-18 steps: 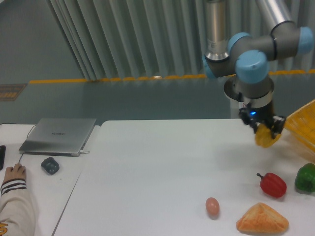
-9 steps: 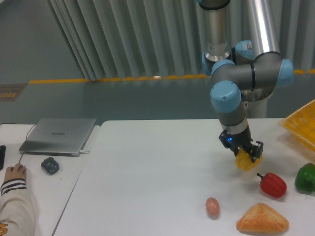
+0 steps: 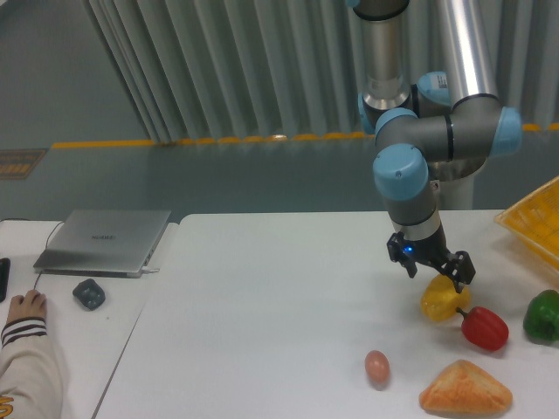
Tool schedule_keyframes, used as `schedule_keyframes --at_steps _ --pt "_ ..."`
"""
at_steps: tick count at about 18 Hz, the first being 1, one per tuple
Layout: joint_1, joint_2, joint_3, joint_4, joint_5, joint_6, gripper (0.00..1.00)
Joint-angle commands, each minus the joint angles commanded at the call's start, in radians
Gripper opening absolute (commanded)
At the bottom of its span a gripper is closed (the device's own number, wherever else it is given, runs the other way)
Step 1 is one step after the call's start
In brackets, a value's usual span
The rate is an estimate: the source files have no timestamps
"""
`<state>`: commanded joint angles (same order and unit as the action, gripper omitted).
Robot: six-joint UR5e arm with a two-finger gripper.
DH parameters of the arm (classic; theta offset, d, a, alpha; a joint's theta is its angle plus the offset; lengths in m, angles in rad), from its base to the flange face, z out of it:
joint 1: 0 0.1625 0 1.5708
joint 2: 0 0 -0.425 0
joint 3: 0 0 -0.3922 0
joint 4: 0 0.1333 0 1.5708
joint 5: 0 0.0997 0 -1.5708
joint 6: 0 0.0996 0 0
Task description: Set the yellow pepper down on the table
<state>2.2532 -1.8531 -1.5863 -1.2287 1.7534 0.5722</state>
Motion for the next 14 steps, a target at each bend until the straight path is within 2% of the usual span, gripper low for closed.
schedule_keyframes --at_steps 3,7,14 --pt "0.054 0.049 0.003 0.001 -0.005 0.033 1.0" --pt "0.164 0.095 0.006 0.001 -0.078 0.364 1.0" --pt "0.321 0.088 0.032 -0.015 -0.166 0.782 1.0"
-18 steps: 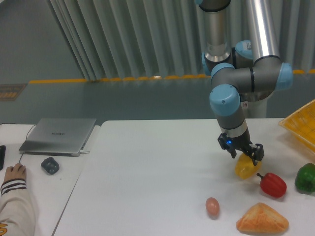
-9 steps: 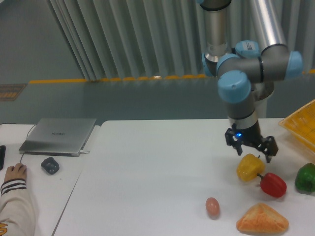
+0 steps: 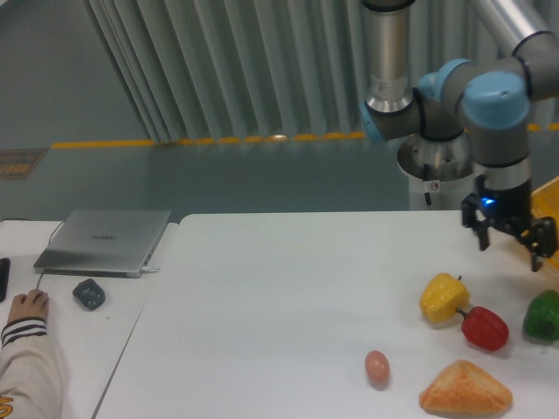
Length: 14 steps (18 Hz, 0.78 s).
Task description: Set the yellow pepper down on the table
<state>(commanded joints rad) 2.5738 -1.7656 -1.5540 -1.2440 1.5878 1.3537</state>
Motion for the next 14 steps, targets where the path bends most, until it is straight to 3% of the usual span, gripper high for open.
schedule_keyframes --at_steps 3,5,14 --pt "0.068 -0.015 0.006 -0.028 -0.006 0.267 1.0" --pt "0.097 -0.028 0.005 -0.034 -0.005 0.362 1.0" --pt "0.112 -0.061 -0.003 -0.034 0.008 0.45 1.0"
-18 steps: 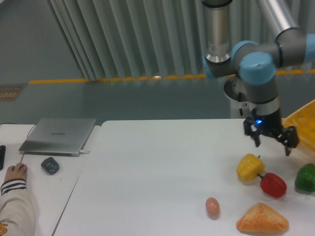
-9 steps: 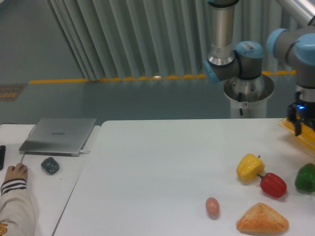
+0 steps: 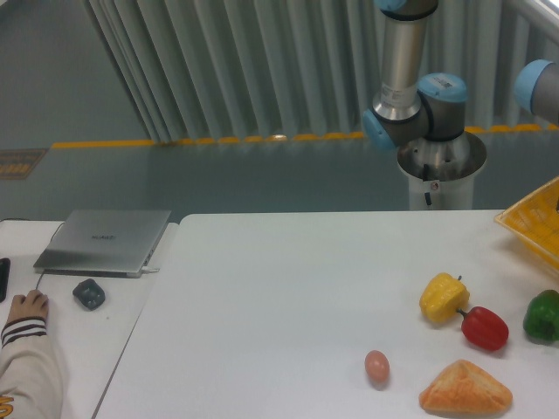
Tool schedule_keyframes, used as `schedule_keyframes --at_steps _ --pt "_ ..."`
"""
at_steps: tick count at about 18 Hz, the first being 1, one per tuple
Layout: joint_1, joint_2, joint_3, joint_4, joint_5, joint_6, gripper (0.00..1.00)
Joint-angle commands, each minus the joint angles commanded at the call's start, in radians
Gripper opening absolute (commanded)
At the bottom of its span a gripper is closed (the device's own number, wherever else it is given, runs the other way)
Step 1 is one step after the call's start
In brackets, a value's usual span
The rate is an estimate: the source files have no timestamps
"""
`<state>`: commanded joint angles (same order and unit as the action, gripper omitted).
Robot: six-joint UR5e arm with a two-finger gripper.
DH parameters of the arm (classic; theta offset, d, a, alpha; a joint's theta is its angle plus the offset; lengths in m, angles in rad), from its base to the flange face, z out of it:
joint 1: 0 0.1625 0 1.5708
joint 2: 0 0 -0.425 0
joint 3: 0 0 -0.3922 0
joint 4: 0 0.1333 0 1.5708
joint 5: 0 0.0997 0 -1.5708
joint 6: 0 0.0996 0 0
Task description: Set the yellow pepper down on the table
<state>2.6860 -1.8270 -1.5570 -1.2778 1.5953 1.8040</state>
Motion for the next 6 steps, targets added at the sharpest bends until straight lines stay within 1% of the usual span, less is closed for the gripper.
schedule_keyframes --at_steps 6 --pt "0.002 0.0 -0.003 0.0 -0.005 0.002 1.0"
